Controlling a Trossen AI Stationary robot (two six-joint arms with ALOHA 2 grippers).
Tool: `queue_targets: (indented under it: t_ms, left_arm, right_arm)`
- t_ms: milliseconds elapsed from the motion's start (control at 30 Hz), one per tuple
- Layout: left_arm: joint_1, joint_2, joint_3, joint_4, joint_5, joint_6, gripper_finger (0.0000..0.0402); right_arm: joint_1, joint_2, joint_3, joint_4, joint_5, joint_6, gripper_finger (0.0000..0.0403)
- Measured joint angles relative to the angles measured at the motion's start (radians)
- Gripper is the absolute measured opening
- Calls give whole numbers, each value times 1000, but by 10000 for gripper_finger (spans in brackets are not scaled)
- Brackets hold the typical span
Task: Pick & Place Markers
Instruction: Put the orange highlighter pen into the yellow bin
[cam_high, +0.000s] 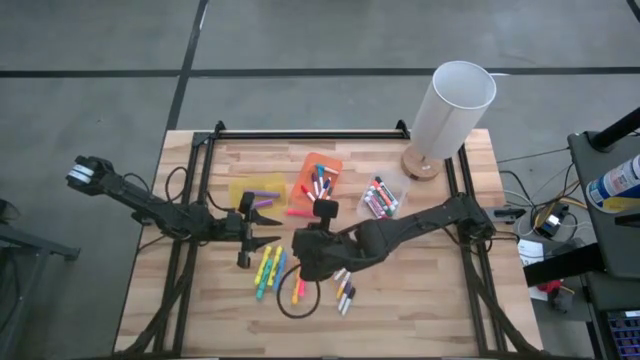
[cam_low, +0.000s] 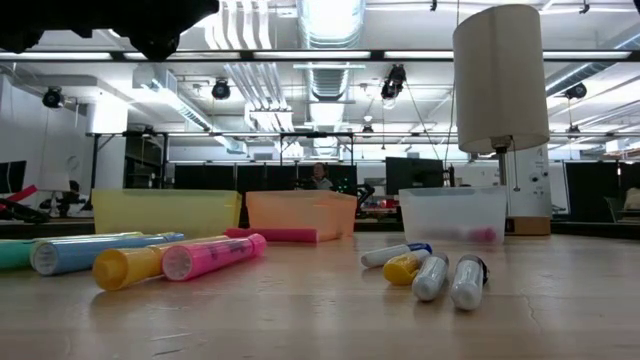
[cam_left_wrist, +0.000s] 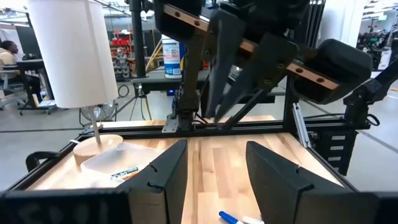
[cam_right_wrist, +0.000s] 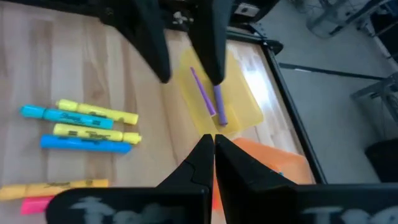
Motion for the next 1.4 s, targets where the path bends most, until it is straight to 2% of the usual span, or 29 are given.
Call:
queue_targets:
  t_ms: [200,367,600,700,800,1067,1400]
  left_arm:
    - [0,0,0,1,-2,8,158]
    - [0,0,0,3,-7,8,158]
    - [0,-1,0,18,-6,6,158]
    - [0,-1,0,20,-6,5,158]
    - [0,-1,0,22,-5,5,158]
    - [0,-1,0,26,-4,2,158]
    - [0,-1,0,26,-4,2,158]
  right_arm:
    - [1,0,-3,-11,-14,23,7]
    - [-22,0,-44,-10,-128,71,21]
    - [-76,0,-197,-3,-257,104,115]
    - [-99,0,-267,56,-307,63,152]
    - [-124,0,-341,146,-370,21,172]
    - [-219,1,-527,303,-425,20,180]
    - [-300,8,-611,434,-478,-17,180]
